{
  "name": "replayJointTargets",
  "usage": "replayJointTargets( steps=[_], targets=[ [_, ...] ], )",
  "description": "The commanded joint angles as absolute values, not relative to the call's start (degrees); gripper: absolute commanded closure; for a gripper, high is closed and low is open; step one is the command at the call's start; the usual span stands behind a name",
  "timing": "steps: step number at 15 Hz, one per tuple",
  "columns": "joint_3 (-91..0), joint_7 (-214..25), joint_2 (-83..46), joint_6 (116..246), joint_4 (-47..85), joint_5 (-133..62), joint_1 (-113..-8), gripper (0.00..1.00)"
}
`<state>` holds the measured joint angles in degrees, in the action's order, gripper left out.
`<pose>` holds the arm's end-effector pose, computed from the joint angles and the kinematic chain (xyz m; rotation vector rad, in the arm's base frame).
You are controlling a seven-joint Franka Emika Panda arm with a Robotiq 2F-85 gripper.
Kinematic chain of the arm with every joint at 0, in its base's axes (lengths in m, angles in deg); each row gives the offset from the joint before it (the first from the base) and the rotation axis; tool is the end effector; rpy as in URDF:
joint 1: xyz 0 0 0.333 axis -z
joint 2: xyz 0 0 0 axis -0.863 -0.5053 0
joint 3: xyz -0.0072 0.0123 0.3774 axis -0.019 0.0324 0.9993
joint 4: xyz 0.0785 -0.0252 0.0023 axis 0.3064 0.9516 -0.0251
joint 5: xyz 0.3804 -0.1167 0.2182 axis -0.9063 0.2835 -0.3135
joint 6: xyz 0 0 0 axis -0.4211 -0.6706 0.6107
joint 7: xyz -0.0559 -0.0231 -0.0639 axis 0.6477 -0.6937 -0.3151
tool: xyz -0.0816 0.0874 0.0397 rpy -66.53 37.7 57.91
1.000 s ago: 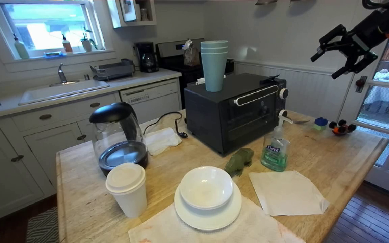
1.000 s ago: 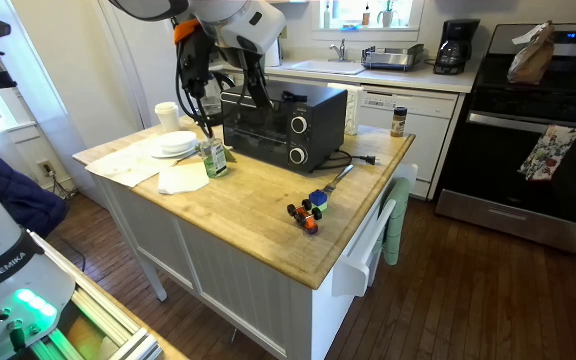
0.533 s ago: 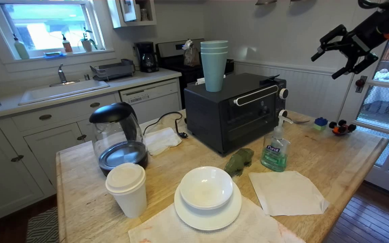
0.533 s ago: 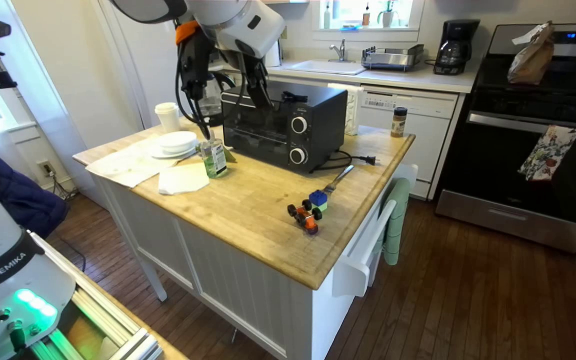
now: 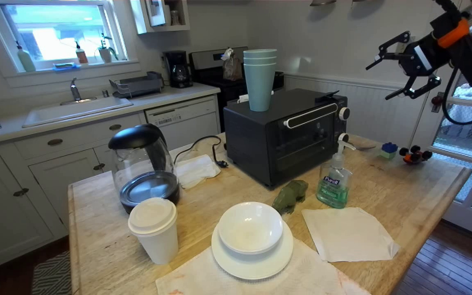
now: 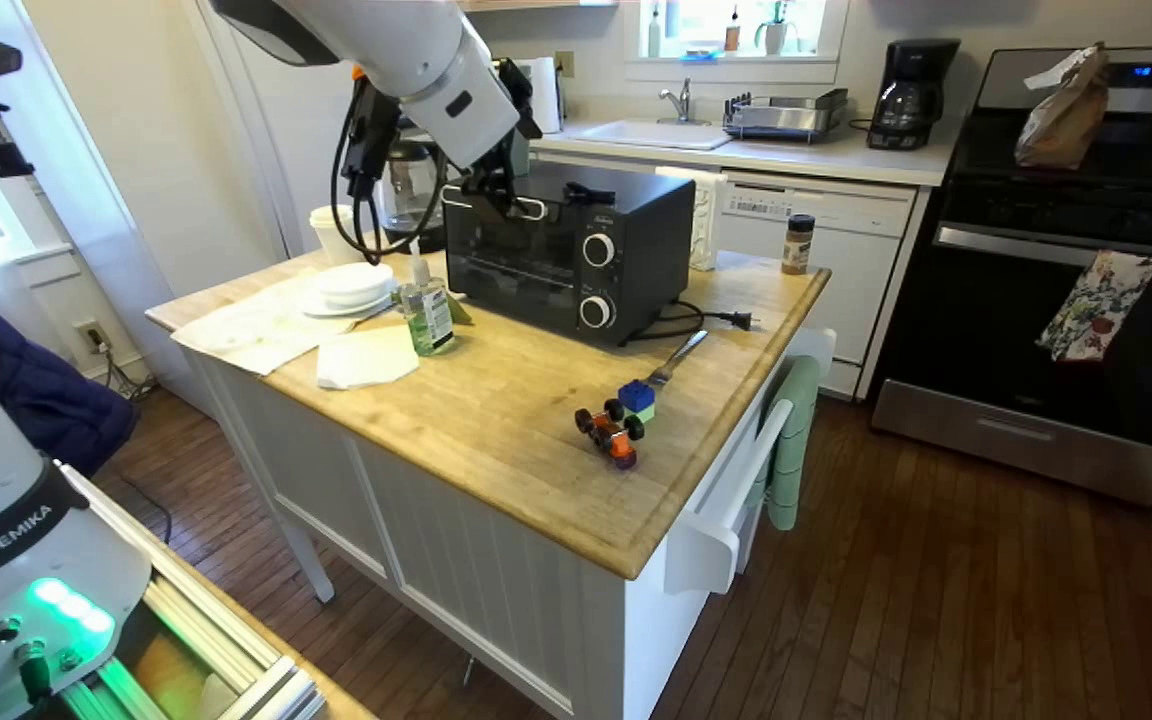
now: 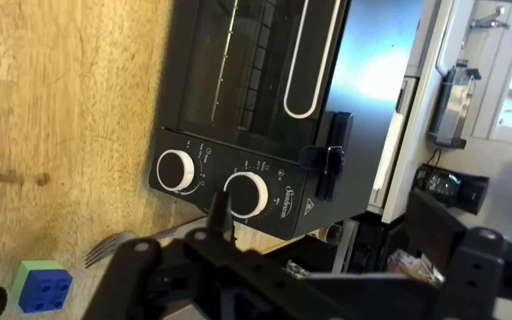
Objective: Place the clip on the handle of the oven door
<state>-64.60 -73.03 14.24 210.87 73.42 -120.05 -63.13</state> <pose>0.4403 -0.2059 0.3879 -1.8438 1.5112 -0.7657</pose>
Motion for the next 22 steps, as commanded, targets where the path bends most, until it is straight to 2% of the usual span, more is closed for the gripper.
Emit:
replayJointTargets(
  steps=[1, 3, 4, 22],
  targets=[
    [-64.6, -65.9, 11.7, 215.8, 71.3, -134.4, -65.3, 0.0],
    [-65.0, -61.5, 9.8, 215.7, 70.0, -140.6, -64.9, 0.0],
    [-64.5, -65.3, 12.7, 214.9, 72.7, -135.0, -64.8, 0.0],
    [-65.7, -64.4, 6.4, 212.1, 69.5, -139.7, -64.7, 0.0]
  ],
)
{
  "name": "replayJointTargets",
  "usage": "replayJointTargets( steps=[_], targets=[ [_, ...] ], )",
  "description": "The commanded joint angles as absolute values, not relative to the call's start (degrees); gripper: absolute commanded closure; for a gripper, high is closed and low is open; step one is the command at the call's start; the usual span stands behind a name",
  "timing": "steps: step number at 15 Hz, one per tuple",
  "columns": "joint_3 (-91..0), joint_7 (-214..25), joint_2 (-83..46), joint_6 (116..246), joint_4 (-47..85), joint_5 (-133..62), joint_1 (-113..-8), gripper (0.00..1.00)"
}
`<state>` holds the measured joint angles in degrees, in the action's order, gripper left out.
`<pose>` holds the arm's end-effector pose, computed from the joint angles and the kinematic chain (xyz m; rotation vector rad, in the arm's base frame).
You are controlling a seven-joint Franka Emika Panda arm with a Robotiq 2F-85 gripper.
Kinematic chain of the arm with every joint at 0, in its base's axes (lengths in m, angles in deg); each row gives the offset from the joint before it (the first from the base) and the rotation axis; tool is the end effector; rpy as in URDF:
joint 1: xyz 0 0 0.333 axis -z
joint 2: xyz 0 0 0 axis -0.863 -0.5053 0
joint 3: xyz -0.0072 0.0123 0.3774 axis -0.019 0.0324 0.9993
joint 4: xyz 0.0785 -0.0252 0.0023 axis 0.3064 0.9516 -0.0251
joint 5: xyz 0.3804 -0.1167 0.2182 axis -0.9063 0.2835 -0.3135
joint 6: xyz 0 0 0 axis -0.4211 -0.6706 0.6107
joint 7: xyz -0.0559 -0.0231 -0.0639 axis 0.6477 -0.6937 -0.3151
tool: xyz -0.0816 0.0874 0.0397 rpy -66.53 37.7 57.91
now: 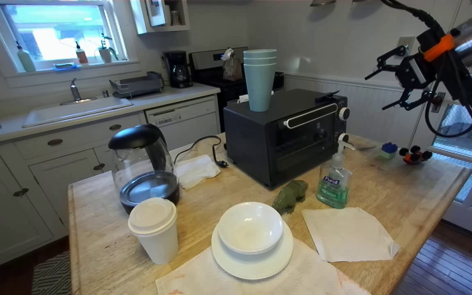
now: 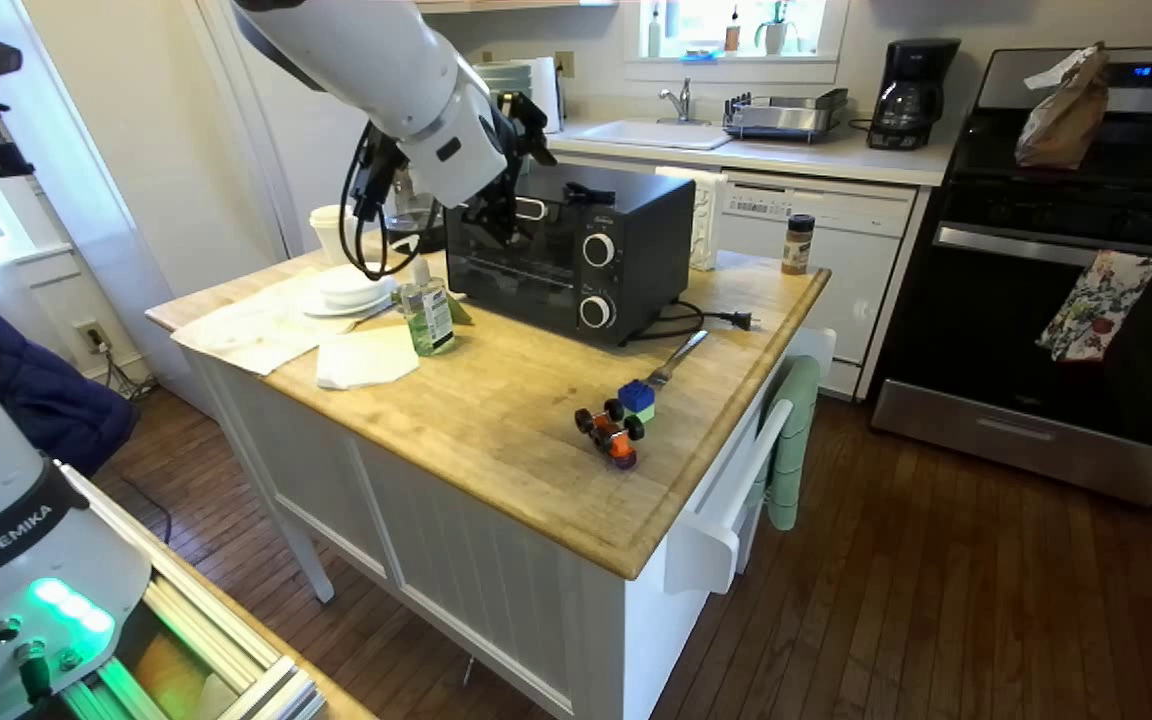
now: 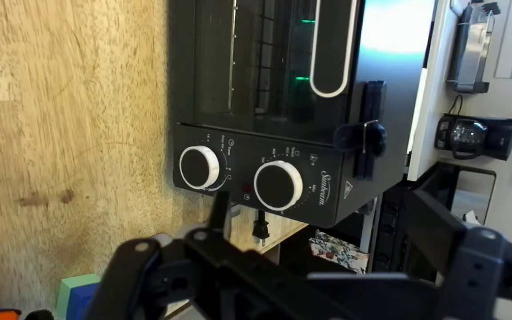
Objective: Place the clip on the handle of the oven door
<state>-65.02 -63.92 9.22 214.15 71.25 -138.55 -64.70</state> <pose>0.4441 -0.2045 0.3572 -1.7105 1.6636 -0.7783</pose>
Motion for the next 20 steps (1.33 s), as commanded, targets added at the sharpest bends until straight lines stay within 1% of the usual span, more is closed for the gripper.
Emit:
replayJointTargets(
  steps=[1, 6, 15, 16, 20],
  targets=[
    [-65.9, -63.4, 5.7, 211.2, 68.8, -140.2, -64.6, 0.0],
    [-66.4, -62.7, 2.6, 208.5, 65.5, -141.3, -64.5, 0.0],
    [-65.4, -63.7, -1.8, 208.8, 60.9, -148.6, -65.2, 0.0],
    [-65.3, -63.1, -2.2, 208.7, 60.7, -149.5, -65.3, 0.03],
    [-64.6, -61.0, -3.3, 208.0, 60.1, -152.3, -65.6, 0.0]
  ],
)
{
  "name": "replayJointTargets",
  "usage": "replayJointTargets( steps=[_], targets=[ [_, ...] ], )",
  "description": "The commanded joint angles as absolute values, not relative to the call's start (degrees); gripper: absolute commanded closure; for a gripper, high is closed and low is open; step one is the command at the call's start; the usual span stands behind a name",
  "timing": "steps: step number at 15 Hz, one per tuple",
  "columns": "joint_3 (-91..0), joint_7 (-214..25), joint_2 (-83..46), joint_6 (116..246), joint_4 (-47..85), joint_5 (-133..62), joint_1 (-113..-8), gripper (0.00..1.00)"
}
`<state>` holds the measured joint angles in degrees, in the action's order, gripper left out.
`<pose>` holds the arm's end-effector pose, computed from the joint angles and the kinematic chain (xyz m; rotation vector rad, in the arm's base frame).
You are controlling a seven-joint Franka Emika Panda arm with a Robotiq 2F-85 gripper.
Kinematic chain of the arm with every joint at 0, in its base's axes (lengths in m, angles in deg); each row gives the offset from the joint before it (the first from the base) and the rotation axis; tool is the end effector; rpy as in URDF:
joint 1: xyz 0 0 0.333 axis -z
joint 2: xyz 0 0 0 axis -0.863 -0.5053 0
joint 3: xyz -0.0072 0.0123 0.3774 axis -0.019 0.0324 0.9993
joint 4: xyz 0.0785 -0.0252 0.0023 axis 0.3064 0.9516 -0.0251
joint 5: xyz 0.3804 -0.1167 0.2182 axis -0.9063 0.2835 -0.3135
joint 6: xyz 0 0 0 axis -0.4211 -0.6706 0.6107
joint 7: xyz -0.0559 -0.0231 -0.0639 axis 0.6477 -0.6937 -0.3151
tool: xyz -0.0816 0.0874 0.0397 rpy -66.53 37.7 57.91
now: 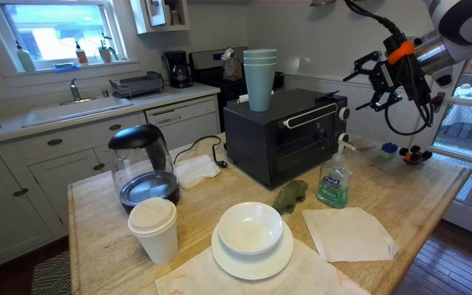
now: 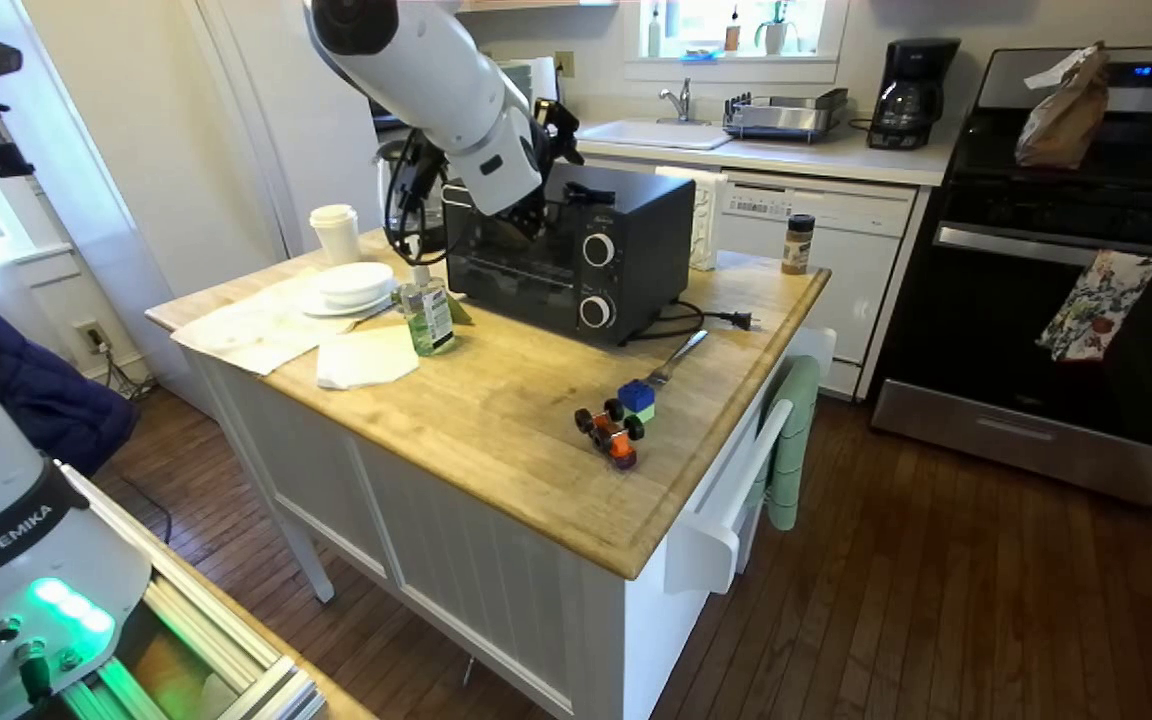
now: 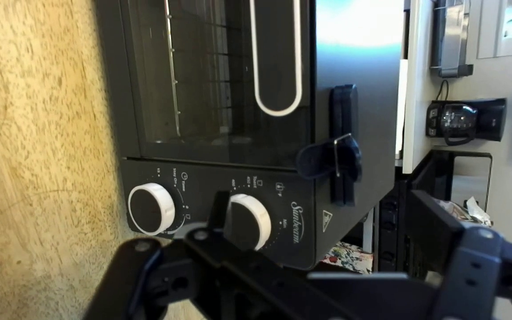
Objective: Place the clip on the handle of the oven door
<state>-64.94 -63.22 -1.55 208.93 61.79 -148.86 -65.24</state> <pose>0.5100 -0.2055 0.3426 -1.5754 1.6909 -0.7445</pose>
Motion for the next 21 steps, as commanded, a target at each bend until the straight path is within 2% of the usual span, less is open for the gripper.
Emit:
replayJointTargets(
  steps=[1, 2, 4, 5, 6, 15, 21],
  targets=[
    [-64.4, -60.8, -3.5, 207.7, 59.9, -152.6, -65.6, 0.02],
    [-64.2, -60.3, -3.8, 207.5, 59.7, -153.3, -65.7, 0.07],
    [-63.9, -59.9, -4.1, 207.0, 59.4, -153.6, -65.6, 0.1],
    [-63.8, -59.7, -4.3, 206.9, 59.2, -153.8, -65.6, 0.14],
    [-63.7, -59.6, -4.4, 206.7, 59.2, -153.8, -65.6, 0.12],
    [-63.8, -57.8, -6.1, 205.5, 57.5, -154.8, -65.2, 0.16],
    [-63.8, -57.3, -7.2, 205.5, 56.5, -155.8, -65.3, 0.26]
  ],
)
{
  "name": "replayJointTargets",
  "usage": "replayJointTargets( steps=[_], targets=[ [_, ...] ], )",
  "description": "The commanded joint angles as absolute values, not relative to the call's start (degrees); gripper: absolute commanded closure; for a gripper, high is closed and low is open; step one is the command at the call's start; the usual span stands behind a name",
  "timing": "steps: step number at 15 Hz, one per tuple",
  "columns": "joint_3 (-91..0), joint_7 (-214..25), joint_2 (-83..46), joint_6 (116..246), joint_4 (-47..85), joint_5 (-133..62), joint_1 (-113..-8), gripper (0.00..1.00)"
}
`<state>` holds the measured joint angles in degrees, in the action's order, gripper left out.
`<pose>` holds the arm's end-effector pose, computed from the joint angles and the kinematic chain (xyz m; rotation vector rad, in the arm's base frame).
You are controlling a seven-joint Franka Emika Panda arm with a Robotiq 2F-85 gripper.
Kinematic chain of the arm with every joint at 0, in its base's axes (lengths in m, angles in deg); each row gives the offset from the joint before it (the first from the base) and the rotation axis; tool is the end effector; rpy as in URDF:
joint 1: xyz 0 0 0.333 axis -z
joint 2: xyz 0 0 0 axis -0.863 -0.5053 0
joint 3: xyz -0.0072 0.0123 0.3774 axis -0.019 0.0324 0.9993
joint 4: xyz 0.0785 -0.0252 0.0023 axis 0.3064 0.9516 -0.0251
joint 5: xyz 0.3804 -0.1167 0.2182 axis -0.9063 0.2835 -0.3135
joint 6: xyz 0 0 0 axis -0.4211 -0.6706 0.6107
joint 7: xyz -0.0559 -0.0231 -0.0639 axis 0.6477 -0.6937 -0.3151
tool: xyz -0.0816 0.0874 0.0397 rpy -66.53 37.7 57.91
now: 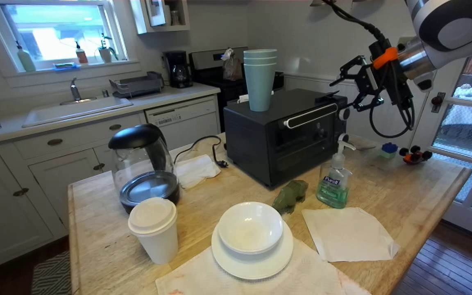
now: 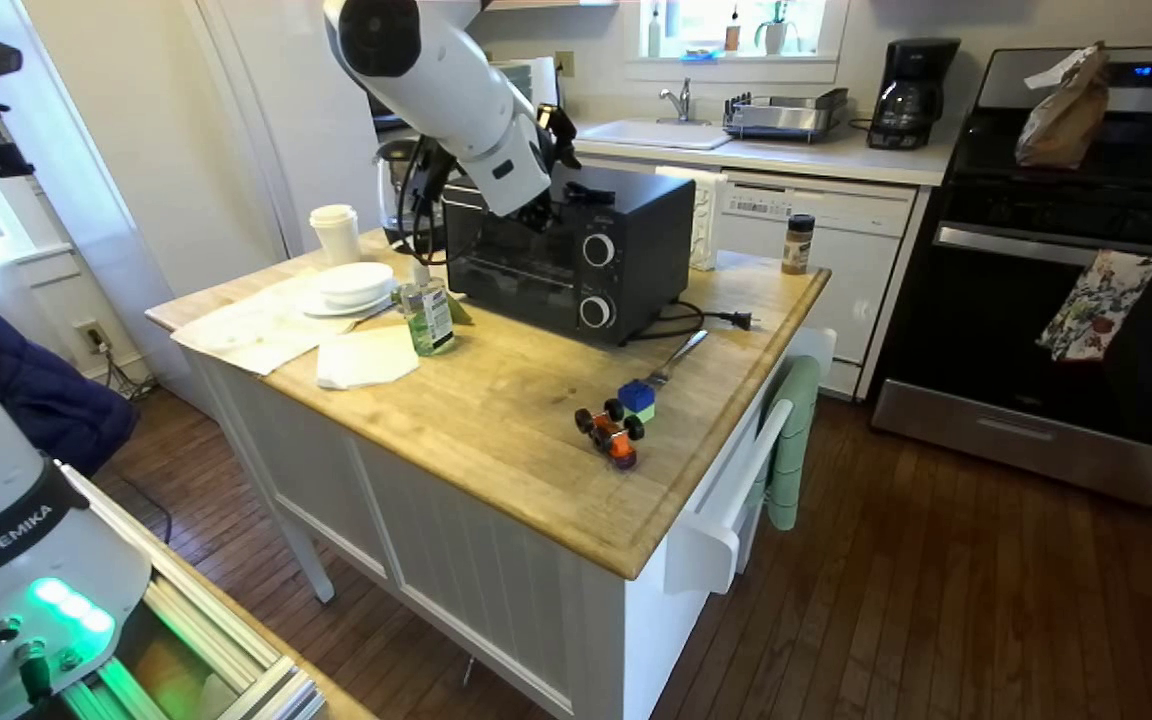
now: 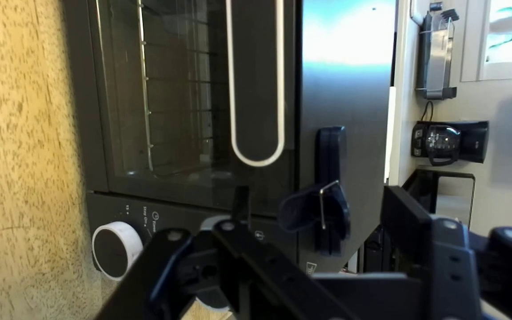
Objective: Place the clip on the handle of the oven door
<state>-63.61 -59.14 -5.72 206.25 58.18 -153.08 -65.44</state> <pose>0.5415 -0.1910 0.3338 -1.5947 1.6225 -0.7512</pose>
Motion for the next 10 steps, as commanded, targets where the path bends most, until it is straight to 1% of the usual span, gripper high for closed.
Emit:
replayJointTargets(
  steps=[1, 2, 3, 4, 10],
  targets=[
    [-63.7, -57.7, -7.3, 205.5, 56.5, -155.6, -65.3, 0.31],
    [-63.7, -57.6, -7.3, 205.5, 56.5, -155.6, -65.3, 0.32],
    [-63.7, -57.6, -7.3, 205.4, 56.5, -155.6, -65.3, 0.36],
    [-63.8, -57.6, -7.3, 205.4, 56.5, -155.6, -65.3, 0.33],
    [-63.7, -57.6, -7.4, 205.5, 56.4, -156.0, -65.4, 0.39]
  ],
)
